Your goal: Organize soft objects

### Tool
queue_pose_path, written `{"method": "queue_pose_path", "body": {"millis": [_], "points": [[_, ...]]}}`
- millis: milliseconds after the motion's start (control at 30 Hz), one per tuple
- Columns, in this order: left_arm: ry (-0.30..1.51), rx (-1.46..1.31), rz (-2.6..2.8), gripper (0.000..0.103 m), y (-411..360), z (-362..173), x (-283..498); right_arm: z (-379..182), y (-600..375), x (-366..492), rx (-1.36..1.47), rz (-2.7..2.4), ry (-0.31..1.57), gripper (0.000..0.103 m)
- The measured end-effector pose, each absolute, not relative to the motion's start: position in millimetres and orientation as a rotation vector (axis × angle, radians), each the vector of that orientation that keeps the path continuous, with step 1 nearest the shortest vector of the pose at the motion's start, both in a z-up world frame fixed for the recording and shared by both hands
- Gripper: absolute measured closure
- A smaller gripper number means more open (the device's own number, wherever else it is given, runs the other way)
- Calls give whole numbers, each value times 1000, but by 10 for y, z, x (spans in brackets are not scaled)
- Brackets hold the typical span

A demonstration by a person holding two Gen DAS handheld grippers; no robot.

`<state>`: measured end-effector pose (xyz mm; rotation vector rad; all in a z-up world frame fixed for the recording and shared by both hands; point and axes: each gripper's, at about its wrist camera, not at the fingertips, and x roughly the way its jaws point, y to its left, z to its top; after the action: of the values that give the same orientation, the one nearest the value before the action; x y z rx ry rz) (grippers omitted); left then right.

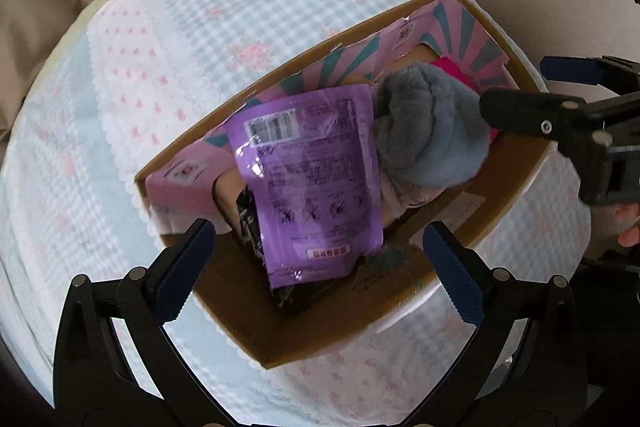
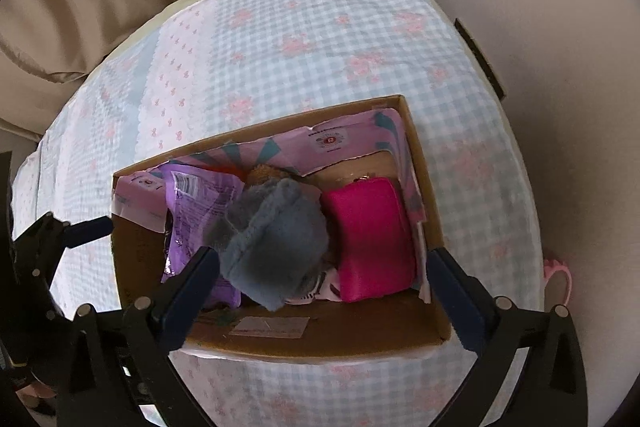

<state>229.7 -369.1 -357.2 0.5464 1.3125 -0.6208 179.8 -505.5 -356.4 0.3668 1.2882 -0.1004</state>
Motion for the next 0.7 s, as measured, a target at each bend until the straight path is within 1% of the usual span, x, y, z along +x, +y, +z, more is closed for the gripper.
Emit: {"method": "queue_pose_path", "body": {"millis": [167, 367, 567, 700], "points": [[1306, 513, -610, 0, -3553, -3460, 2239, -3393, -5010, 1688, 385, -98, 1276, 0], [1265, 469, -607, 0, -3370, -3148, 2129, -3033, -4834, 1542, 365, -77, 1252, 0], [1201, 400, -594, 0, -3020, -2614, 1935, -2411, -4510, 1288, 332, -72, 1169, 0], [1129, 321, -545, 0, -2654, -2091, 1761, -1883, -4227, 1117, 302, -58, 1086, 0]]}}
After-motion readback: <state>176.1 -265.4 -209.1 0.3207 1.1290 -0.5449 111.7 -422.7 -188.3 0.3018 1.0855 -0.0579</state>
